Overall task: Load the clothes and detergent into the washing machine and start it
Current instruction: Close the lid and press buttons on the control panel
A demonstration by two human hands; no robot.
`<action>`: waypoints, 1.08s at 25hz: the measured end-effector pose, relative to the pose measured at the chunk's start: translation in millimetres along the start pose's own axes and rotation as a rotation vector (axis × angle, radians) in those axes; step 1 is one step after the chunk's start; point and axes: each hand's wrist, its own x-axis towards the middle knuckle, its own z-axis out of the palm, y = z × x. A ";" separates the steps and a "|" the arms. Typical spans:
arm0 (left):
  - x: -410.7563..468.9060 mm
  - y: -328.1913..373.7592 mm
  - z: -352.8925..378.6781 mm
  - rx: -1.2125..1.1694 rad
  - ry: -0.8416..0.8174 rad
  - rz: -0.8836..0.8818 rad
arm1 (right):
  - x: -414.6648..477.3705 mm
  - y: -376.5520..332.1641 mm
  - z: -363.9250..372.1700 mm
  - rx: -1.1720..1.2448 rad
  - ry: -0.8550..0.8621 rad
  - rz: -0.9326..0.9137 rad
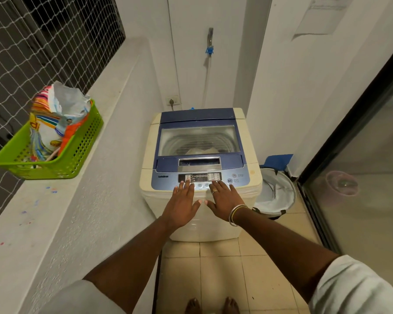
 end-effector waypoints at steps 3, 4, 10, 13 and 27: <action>2.0 0.6 -6.2 0.005 -0.007 0.001 | 1.8 -2.9 -1.8 0.009 0.001 0.004; 2.9 1.0 -7.3 0.006 -0.008 0.004 | 2.0 -2.9 -2.2 0.017 0.004 0.008; 8.9 3.1 -2.6 -0.010 -0.007 0.032 | 11.8 11.6 7.3 0.059 -0.036 0.141; 12.7 6.1 -1.4 -0.030 0.005 0.049 | 22.6 31.8 7.4 0.082 -0.092 0.246; 22.3 1.3 6.2 -0.010 -0.061 0.024 | 47.9 76.2 -9.9 -0.006 -0.233 0.192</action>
